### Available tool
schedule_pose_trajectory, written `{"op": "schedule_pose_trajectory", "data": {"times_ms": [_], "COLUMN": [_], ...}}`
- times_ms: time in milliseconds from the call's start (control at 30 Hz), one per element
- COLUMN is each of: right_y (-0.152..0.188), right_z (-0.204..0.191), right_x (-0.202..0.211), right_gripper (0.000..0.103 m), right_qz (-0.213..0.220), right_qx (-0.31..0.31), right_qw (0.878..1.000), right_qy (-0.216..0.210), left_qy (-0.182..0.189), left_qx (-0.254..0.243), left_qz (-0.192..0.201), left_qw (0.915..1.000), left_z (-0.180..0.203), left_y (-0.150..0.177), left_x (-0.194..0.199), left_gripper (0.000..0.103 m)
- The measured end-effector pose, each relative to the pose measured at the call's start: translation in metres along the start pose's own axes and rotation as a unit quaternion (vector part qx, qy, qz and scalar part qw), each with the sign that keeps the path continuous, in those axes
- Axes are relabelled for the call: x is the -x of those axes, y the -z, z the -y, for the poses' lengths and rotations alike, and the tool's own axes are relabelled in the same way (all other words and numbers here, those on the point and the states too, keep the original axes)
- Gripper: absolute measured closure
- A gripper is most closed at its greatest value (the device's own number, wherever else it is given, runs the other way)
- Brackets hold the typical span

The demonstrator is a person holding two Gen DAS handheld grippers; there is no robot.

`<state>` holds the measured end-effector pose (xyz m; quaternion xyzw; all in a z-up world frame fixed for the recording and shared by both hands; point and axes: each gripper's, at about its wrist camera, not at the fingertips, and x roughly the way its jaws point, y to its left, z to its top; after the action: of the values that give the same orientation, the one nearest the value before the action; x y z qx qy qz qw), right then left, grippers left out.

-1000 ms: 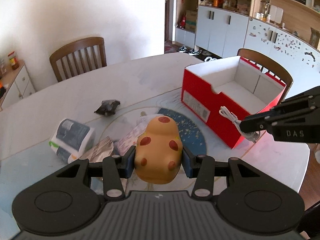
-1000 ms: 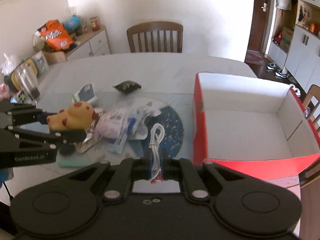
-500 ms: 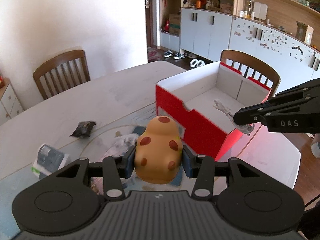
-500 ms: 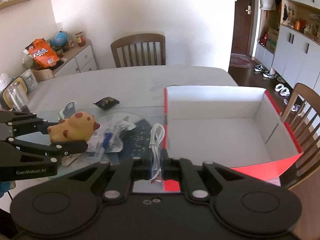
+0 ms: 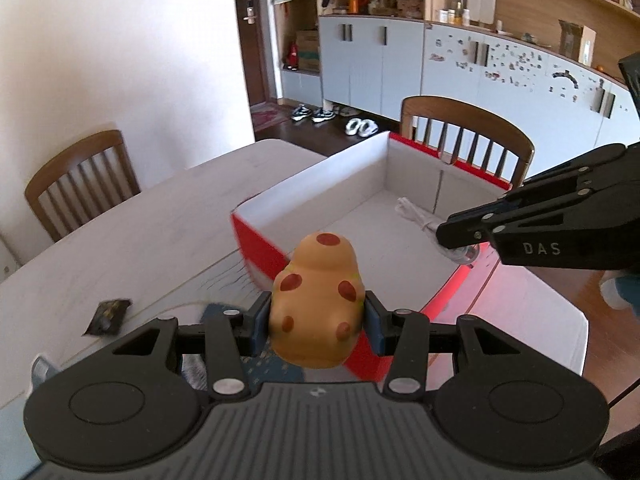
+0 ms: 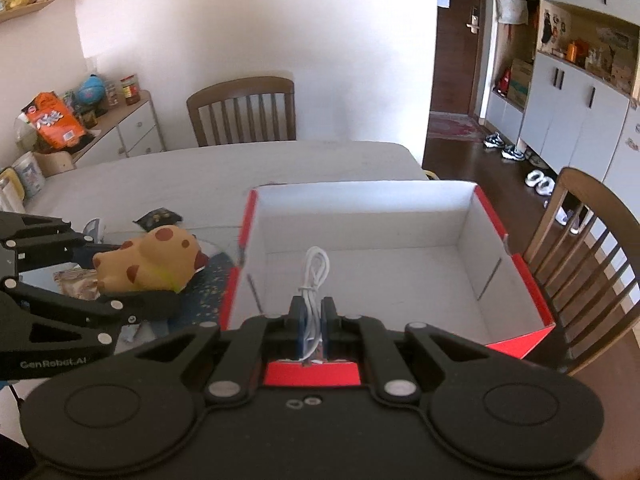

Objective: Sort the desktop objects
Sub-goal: 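Lower the toy into the shoebox with the left tool while the right tool releases the cable inside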

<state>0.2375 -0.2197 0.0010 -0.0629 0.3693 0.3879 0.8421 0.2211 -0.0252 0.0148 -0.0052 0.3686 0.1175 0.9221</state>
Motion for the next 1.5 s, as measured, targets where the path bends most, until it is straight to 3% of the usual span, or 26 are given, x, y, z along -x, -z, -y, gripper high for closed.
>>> {"op": "schedule_pose_trajectory", "data": {"times_ms": [367,833,1300,1500], "right_y": [-0.014,-0.021,-0.012,-0.003], "right_z": [0.038,0.078,0.098,0.098], "right_x": [-0.018,-0.061,-0.117,-0.129], "right_gripper": [0.096,0.096,0.096,0.096], "right_qz": [-0.004,-0.046,-0.121,-0.149], "right_qx": [0.000,0.012,-0.009,-0.007], "right_qw": [1.000,0.998,0.992,0.989], "right_qy": [0.009,0.027,0.025,0.023], "left_qy": [0.014,0.041,0.047,0.049], "left_qx": [-0.026,-0.027,-0.055,-0.044], "left_qz": [-0.027,-0.107,-0.202,-0.233], "left_qw": [0.9992,0.9930,0.9768,0.9702], "left_z": [0.019,0.021,0.032,0.026], "left_y": [-0.033,-0.055,-0.057,-0.055], "left_x": [-0.045,-0.115,-0.182,-0.201], "left_gripper": [0.058,0.058,0.057,0.057]}}
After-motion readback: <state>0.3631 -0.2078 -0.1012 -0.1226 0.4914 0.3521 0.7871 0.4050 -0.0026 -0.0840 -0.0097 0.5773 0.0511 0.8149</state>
